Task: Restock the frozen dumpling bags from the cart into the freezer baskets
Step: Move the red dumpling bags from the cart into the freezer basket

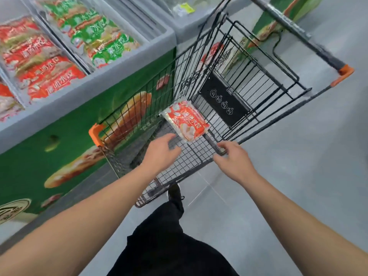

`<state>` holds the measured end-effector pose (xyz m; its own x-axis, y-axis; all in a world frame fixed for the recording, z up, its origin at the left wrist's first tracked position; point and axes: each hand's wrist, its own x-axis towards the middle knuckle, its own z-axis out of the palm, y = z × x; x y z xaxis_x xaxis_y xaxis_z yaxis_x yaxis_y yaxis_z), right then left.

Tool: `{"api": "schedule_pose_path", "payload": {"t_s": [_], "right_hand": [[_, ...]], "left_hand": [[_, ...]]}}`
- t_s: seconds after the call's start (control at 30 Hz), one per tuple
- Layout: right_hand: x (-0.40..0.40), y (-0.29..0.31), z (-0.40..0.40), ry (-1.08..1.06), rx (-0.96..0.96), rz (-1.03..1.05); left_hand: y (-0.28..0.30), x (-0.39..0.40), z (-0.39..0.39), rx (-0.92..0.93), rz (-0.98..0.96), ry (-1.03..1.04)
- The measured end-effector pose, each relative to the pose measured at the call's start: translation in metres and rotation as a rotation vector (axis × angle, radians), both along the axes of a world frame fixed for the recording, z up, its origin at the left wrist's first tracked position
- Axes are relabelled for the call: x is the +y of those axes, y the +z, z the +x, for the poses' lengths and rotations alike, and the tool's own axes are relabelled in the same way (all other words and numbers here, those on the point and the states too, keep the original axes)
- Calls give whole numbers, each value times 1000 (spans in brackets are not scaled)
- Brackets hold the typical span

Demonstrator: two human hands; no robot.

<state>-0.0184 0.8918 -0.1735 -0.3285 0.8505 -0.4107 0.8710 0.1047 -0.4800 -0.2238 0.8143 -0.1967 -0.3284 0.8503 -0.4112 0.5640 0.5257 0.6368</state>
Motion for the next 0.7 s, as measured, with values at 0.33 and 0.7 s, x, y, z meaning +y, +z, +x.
{"api": "schedule_pose_path", "payload": {"t_s": [0.33,0.7], "right_hand": [[133,-33,-40,165,-46,-166],[247,-133,-65,239,-75,-482]], "left_hand": [[-30,101,-8,-90,-118,196],[-123,187,20,-135,-325,570]]}}
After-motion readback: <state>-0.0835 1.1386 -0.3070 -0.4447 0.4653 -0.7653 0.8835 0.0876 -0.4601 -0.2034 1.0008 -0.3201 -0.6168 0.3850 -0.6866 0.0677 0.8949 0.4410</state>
